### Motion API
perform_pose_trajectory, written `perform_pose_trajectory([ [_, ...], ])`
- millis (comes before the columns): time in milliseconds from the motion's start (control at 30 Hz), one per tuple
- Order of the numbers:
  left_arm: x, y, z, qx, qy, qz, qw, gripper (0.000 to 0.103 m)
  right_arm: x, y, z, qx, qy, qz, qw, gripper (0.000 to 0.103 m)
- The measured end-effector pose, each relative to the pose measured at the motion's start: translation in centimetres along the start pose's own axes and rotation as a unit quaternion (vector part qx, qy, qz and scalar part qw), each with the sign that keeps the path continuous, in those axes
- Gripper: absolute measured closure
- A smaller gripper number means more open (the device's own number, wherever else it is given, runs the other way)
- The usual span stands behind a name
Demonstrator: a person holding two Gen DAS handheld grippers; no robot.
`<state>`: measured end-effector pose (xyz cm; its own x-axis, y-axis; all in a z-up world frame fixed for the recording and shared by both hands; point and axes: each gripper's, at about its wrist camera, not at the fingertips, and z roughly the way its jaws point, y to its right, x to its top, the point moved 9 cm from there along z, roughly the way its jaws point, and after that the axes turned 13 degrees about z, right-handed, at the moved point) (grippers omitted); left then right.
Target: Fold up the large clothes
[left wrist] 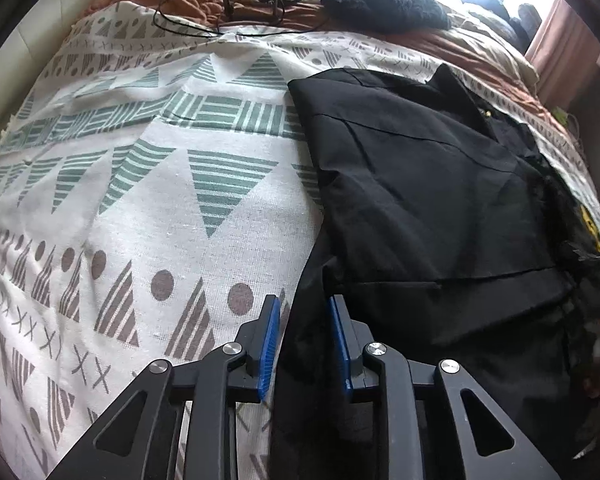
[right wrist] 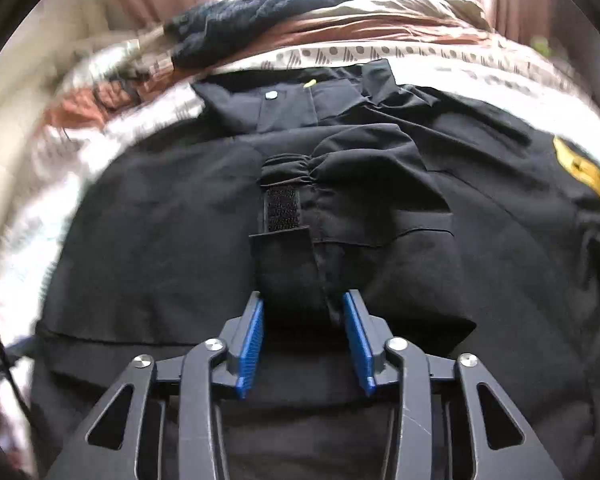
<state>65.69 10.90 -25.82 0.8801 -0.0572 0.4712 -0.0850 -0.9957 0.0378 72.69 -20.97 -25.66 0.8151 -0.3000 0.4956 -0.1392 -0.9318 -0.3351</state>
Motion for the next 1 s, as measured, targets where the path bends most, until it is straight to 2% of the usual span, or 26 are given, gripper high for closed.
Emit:
perform_pose_trajectory([
  [100,0.1,0.0,0.1,0.015,-0.003,0.007,0.9999,0.077,1.1,1.5,-1.4,0.015,0.010,0.017,1.000,0.073],
  [233,0.3,-0.3,0.4,0.026,-0.010,0.001,0.9996,0.077,3.6,4.1,-4.4,0.040,0.039,0.072,0.996,0.073],
  [333,0.4,-0.3,0.6,0.034,-0.013,0.001,0.9993,0.077,5.2,7.1,-6.4,0.042,0.059,0.119,0.990,0.072],
  [467,0.4,-0.2,0.6,0.046,-0.016,0.003,0.9988,0.077,6.1,10.9,-7.7,0.047,0.061,0.174,0.982,0.067],
  [533,0.4,-0.3,0.6,0.050,-0.017,0.001,0.9986,0.077,6.1,12.7,-7.8,0.042,0.057,0.190,0.979,0.066],
  [600,0.4,-0.4,0.6,0.051,-0.015,-0.003,0.9986,0.077,5.9,14.0,-7.5,0.044,0.043,0.207,0.976,0.060],
  [733,0.3,-0.5,0.8,0.052,-0.012,-0.007,0.9986,0.077,5.3,16.2,-6.4,0.049,0.024,0.230,0.972,0.060],
  [867,0.5,-0.4,0.8,0.059,-0.018,-0.007,0.9981,0.077,4.7,17.0,-4.9,0.083,-0.002,0.250,0.965,0.060],
  [933,0.6,-0.3,0.5,0.064,-0.018,-0.003,0.9978,0.077,4.5,16.9,-4.0,0.100,-0.014,0.258,0.961,0.077],
  [967,0.7,-0.3,0.3,0.066,-0.018,-0.002,0.9977,0.077,4.4,16.6,-3.3,0.107,-0.020,0.253,0.961,0.088],
  [1000,0.8,-0.3,0.0,0.067,-0.018,-0.003,0.9976,0.075,4.3,16.4,-2.8,0.108,-0.028,0.254,0.961,0.090],
])
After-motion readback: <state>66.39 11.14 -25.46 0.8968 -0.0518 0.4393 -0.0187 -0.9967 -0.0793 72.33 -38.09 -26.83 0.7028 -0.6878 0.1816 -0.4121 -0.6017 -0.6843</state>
